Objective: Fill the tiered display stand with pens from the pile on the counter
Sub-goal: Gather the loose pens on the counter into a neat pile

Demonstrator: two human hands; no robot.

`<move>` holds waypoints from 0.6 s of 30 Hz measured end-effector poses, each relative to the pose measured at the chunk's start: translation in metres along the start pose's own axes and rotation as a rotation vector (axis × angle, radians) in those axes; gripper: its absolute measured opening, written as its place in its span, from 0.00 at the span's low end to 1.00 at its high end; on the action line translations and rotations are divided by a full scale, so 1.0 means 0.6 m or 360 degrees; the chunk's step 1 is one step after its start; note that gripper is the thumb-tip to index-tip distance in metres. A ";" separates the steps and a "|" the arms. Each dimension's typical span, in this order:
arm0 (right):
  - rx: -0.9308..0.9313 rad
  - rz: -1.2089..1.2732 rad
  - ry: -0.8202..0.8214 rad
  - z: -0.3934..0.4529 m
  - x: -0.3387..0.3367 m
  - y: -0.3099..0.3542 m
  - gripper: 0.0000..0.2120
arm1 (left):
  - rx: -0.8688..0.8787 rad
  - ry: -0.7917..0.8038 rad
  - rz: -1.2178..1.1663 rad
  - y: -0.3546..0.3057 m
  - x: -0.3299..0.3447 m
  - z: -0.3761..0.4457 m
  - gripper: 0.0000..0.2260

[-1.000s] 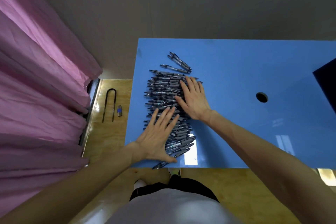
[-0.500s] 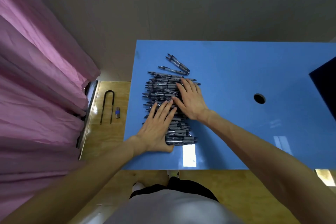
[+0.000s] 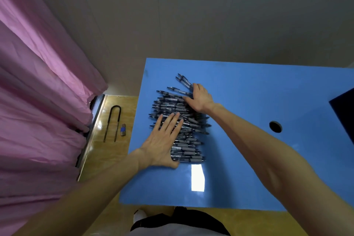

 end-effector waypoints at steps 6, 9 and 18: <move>0.0073 -0.0245 0.0112 0.063 -0.018 0.008 0.29 | -0.0052 0.0022 -0.0056 0.015 -0.006 0.020 0.63; -0.0022 -0.0273 0.0164 0.079 -0.024 0.017 0.24 | -0.0050 0.0011 -0.0087 0.021 -0.010 0.028 0.63; -0.0216 -0.0415 0.0265 0.070 -0.009 0.036 0.28 | -0.0011 0.0050 -0.0060 0.033 -0.018 0.041 0.63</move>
Point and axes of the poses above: each hand's wrist, its own z-axis towards the middle knuckle, its own x-axis out of the palm, y = z × x, the point moved 3 cm from there along z, towards the middle knuckle, and after that the axes turned 15 degrees about y, right-handed, at the moved point
